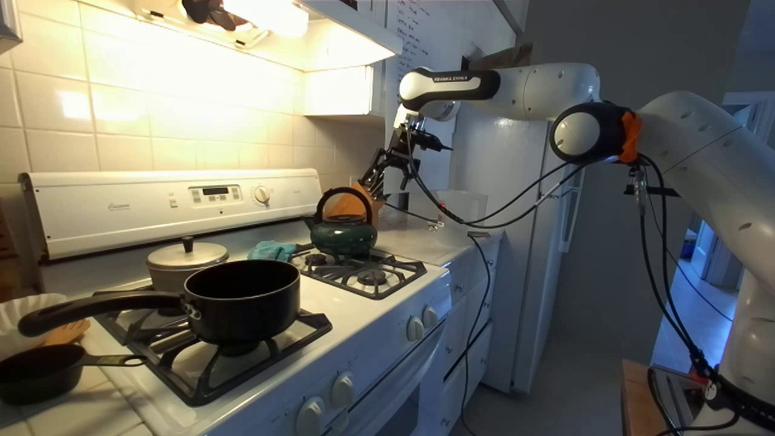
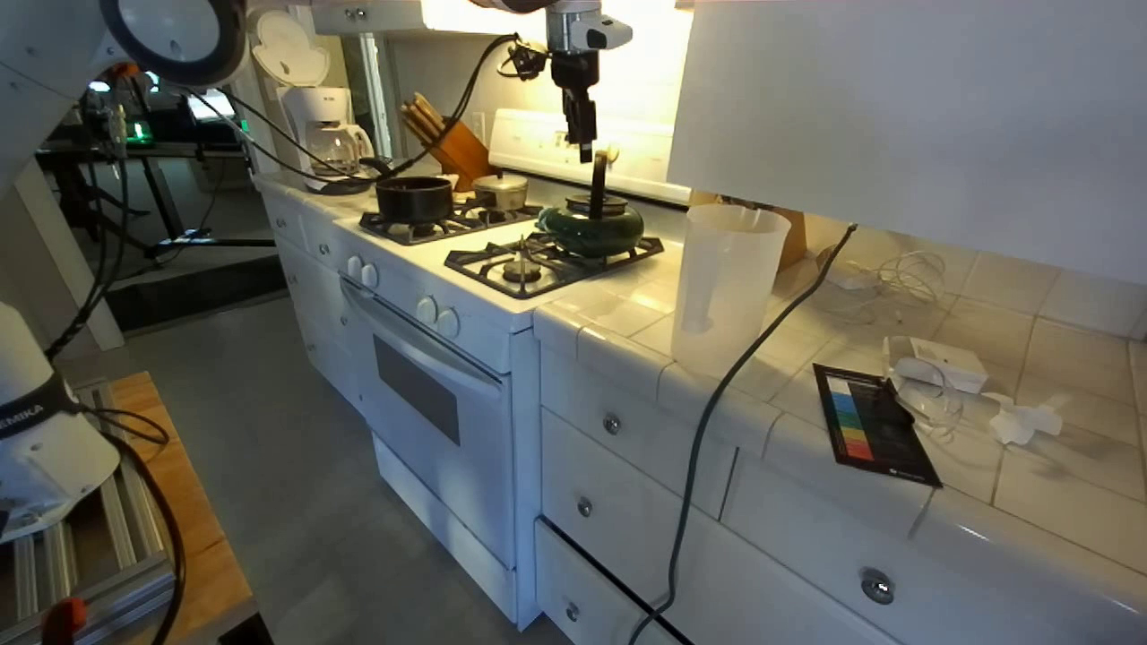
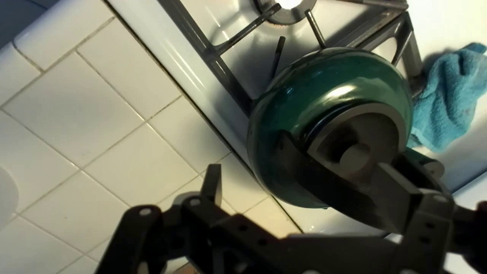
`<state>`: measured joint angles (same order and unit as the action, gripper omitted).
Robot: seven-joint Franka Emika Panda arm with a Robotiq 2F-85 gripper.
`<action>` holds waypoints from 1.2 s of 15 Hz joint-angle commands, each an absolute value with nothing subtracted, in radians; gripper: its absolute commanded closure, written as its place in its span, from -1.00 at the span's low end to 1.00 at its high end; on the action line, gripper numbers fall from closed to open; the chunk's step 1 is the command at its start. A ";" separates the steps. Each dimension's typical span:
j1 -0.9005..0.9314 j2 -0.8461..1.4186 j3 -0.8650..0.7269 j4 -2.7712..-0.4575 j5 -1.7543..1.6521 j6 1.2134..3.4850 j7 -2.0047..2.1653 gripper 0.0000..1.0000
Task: Move the jar and the tea kettle to the left
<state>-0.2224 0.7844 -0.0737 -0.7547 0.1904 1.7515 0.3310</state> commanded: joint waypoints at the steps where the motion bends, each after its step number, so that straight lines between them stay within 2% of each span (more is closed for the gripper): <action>1: -0.244 0.784 -0.040 -0.746 0.197 1.736 0.128 -1.00; 14: -0.292 0.776 0.073 -0.752 0.225 1.692 -0.560 -1.00; 18: -0.289 0.773 0.075 -0.751 0.207 1.656 -0.633 -1.00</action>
<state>-0.2799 0.7828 0.0651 -0.7546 0.2014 1.6873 -0.5940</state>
